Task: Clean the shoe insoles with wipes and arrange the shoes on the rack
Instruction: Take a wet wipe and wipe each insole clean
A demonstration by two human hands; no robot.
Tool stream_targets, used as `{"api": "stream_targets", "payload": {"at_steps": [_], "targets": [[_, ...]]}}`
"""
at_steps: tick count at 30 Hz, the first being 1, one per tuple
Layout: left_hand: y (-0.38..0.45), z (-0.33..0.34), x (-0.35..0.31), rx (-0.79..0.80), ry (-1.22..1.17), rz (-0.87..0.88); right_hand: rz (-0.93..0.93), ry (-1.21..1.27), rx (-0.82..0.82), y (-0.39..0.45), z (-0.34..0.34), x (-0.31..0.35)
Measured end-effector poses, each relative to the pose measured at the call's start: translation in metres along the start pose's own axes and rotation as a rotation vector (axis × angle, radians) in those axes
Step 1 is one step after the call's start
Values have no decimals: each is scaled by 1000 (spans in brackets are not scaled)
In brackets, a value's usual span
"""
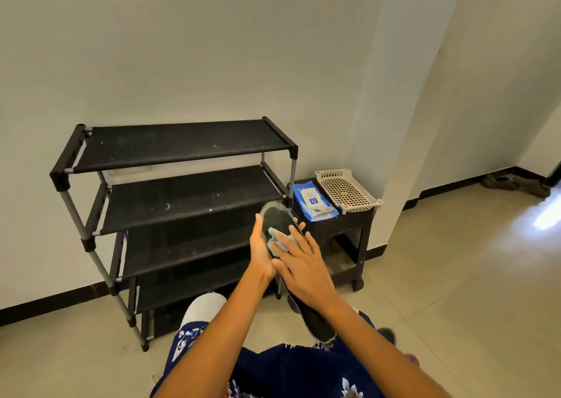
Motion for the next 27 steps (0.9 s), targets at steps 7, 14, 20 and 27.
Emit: {"api": "stream_targets", "payload": {"at_steps": [7,14,20,27], "targets": [[-4,14,-1,-25,34,51,118,-73,79,13,-17,-17],[1,11,1,-13,45,44,132,-150,41,11,-20,-30],[8,0,-3,-52,15,48,-164,-106,44,8,-21,2],[5,23,5,7,89,43,299,151,-192,26,-43,-26]]}}
Point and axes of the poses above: each hand's wrist, its own y-axis towards the middle knuckle, its own z-axis out of the palm, x = y × z, the point moved 4 cm from there along y, towards the middle knuckle, and after that the axes turned 10 degrees about y, right-handed, at the moved point
